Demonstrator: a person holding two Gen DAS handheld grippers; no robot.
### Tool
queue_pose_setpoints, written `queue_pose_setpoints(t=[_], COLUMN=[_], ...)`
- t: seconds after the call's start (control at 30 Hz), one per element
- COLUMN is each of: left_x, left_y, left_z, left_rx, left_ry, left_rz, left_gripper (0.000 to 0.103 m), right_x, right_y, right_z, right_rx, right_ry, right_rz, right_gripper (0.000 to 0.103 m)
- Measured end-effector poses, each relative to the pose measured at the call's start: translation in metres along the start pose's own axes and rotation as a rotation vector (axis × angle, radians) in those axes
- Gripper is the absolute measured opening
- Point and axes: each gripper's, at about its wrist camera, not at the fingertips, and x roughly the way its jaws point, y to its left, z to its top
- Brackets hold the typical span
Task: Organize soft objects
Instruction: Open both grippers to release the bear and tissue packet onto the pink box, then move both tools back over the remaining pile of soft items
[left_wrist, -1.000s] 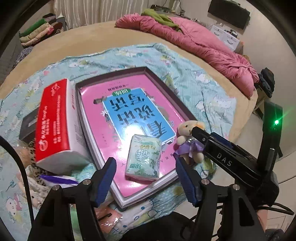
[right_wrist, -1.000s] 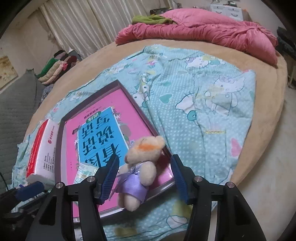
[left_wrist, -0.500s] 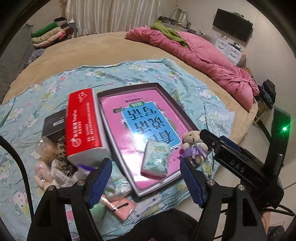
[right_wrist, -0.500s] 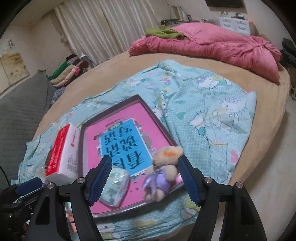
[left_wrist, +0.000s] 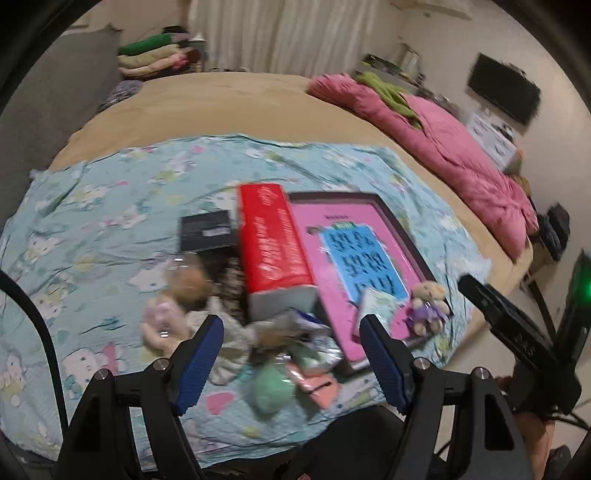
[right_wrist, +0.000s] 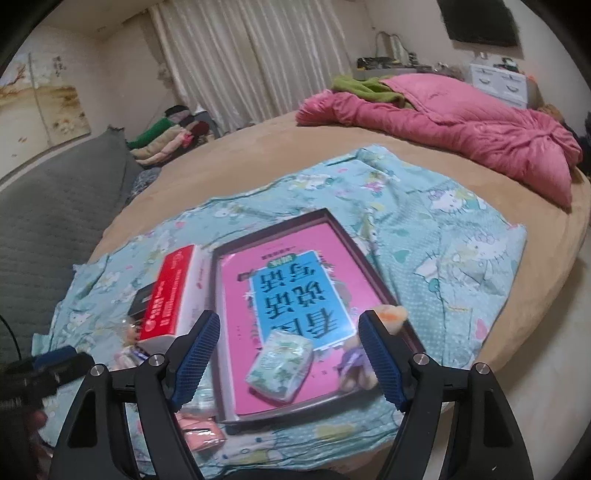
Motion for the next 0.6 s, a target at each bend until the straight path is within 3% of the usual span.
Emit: queue_pose_setpoints(t=[0.33, 0.6], left_x=[-0.022, -0.02], left_y=[0.059, 0.075], left_z=[-0.001, -0.025], left_rx=[-0.108, -0.117], left_ry=[-0.035, 0.0], left_rz=[0.042, 0.054], left_gripper=[0.076, 0.076], right_x=[-0.013, -0.015], right_y=[0.033, 0.053], right_z=[-0.001, -0.009], right_rx=[-0.07, -0.108], right_ry=[0.005, 0.031], right_rz=[0.044, 0.081], right_gripper=[0.079, 0.079])
